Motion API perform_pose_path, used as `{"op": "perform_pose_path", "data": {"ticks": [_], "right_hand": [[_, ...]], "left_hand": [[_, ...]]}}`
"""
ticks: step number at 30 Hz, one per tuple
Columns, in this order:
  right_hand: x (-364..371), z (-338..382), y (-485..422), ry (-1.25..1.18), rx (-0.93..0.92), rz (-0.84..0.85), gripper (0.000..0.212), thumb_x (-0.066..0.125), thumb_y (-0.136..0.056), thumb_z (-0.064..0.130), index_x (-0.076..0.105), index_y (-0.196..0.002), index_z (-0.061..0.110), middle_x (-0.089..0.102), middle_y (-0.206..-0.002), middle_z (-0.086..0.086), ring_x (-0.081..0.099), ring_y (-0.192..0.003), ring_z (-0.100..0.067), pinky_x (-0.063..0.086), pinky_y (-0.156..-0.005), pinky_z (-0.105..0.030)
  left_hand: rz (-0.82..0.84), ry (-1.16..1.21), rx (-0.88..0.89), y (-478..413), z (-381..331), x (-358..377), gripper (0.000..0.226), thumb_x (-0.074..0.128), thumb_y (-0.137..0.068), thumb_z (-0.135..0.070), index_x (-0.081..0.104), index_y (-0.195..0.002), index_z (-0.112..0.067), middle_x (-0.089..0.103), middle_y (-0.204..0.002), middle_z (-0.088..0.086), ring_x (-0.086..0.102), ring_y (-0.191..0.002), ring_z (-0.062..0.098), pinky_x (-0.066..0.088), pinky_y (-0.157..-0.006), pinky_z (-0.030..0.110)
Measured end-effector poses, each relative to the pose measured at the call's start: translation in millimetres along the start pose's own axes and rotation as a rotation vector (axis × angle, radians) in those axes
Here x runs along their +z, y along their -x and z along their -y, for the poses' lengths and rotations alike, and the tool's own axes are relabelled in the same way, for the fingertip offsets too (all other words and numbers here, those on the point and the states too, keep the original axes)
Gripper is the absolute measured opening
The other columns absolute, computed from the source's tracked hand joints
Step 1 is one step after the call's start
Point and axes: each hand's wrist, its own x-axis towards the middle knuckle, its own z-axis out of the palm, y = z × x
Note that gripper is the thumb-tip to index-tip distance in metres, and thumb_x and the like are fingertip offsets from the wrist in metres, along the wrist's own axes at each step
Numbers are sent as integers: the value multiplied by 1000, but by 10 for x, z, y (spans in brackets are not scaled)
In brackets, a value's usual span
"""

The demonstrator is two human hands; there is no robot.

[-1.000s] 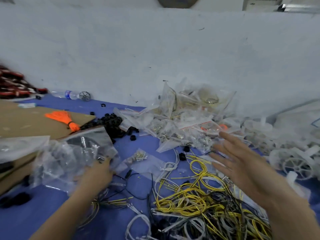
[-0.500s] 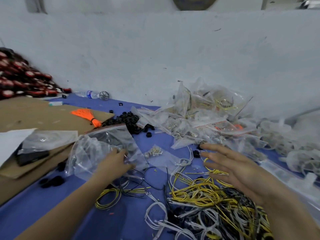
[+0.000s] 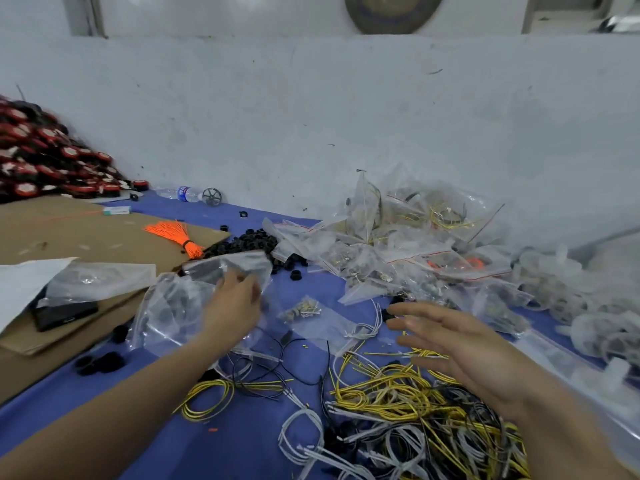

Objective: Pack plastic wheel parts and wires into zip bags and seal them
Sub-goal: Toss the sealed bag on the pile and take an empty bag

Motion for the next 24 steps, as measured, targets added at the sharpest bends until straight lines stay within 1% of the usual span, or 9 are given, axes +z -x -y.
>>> {"op": "perform_pose_path", "data": {"ticks": [3, 5, 8, 10, 14, 18, 20, 22, 24], "right_hand": [[123, -41, -101, -188, -8, -44, 49, 64, -64, 53, 67, -110, 37, 69, -115, 1, 67, -102, -13, 51, -92, -36], [220, -65, -170, -399, 19, -54, 67, 67, -59, 56, 58, -121, 32, 64, -118, -7, 68, -100, -22, 55, -85, -40], [263, -60, -229, -616, -3, -68, 47, 66, -69, 52, 69, -105, 22, 68, -105, -16, 69, -91, -22, 58, -75, -40], [168, -111, -265, -773, 33, -247, 37, 61, -84, 39, 69, -106, 10, 71, -104, -16, 67, -86, -23, 58, -72, -38], [-183, -141, -187, -962, -35, -408, 30, 33, -101, 21, 59, -110, 8, 70, -102, -13, 69, -87, -27, 58, -57, -39], [-509, -186, -54, -826, -103, -451, 48, 37, -98, 11, 77, -74, 16, 74, -82, -3, 71, -69, -11, 57, -51, -27], [-615, -208, -10, -817, -122, -409, 37, 37, -96, 6, 72, -92, 17, 75, -87, -6, 72, -74, -16, 56, -48, -32], [-671, -219, 1, -809, -147, -391, 37, 38, -94, 1, 55, -119, 21, 73, -99, -9, 72, -84, -22, 57, -52, -34], [-676, -243, -15, -781, -161, -406, 41, 40, -94, 3, 46, -130, 21, 73, -101, -12, 72, -85, -22, 59, -58, -34]], "left_hand": [[-184, 224, 111, 68, -546, -280, 6, 56, -91, -15, 59, -95, -11, 48, -122, 9, 45, -114, 33, 38, -91, 37], [-170, 480, 307, 214, -989, -472, 5, 58, -89, -6, 56, -91, -9, 51, -118, 9, 50, -111, 27, 36, -89, 23], [63, 591, 871, 578, -1518, -529, 10, 60, -83, 6, 55, -89, -1, 54, -112, 14, 53, -103, 23, 41, -89, 23], [275, 686, 1088, 775, -1673, -419, 8, 61, -86, 3, 54, -89, 2, 54, -109, 17, 52, -102, 24, 43, -89, 30], [324, 719, 937, 564, -1518, -105, 12, 53, -95, -19, 56, -100, -9, 58, -119, 7, 54, -115, 19, 44, -93, 36], [314, -169, 470, -259, -862, 224, 34, 46, -96, -24, 46, -129, -17, 48, -130, 9, 49, -116, 30, 42, -94, 40], [508, -432, 241, -510, -487, 309, 30, 44, -97, -24, 47, -126, -17, 49, -122, 14, 52, -104, 30, 43, -91, 41], [574, -432, 252, -602, -237, 389, 13, 44, -96, -13, 56, -102, -14, 55, -97, 16, 51, -75, 23, 46, -76, 38], [550, -370, 235, -617, -59, 456, 22, 45, -95, -5, 61, -107, -17, 59, -101, 15, 55, -84, 26, 46, -76, 34]]}}
